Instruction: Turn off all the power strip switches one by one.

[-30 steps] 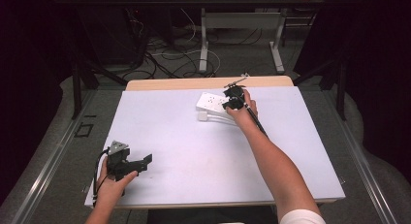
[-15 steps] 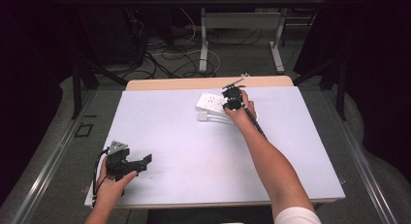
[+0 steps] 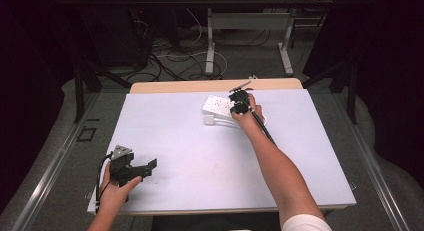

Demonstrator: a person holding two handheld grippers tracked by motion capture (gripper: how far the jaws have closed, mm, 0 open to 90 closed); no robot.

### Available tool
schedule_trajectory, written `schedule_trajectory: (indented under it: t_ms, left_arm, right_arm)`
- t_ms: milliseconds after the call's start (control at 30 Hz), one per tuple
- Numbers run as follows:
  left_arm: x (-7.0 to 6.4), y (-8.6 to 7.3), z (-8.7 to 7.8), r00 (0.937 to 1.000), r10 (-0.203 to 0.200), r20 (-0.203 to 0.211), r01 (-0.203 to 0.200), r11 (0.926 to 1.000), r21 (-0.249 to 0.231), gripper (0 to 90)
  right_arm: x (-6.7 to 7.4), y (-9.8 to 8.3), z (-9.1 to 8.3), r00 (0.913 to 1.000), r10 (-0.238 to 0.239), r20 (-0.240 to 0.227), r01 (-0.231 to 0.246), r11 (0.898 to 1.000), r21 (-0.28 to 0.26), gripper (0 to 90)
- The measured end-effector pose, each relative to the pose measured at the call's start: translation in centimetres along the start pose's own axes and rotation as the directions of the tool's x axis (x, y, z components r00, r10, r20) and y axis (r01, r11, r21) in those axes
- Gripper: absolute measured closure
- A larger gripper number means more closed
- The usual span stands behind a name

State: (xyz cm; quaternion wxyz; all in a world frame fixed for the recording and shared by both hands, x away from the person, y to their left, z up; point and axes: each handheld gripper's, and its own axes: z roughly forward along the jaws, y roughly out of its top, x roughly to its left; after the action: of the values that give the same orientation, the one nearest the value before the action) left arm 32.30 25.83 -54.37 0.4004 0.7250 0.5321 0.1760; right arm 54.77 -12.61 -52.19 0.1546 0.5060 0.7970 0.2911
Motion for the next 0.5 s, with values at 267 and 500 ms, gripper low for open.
schedule_trajectory:
  t_ms: [267,500]
  left_arm:
    - [0.02,-0.05,-0.03,1.0000,-0.003,0.002,0.003,1.0000,-0.005,3.3]
    - [-0.01,0.00,-0.03,1.0000,-0.001,0.002,0.001,1.0000,-0.001,3.3]
  right_arm:
    - [0.13,-0.07,0.24,0.9999,0.016,0.000,-0.016,1.000,-0.004,90.0]
    - [0.35,0.03,0.17,0.9999,0.012,0.005,-0.012,1.000,0.009,90.0]
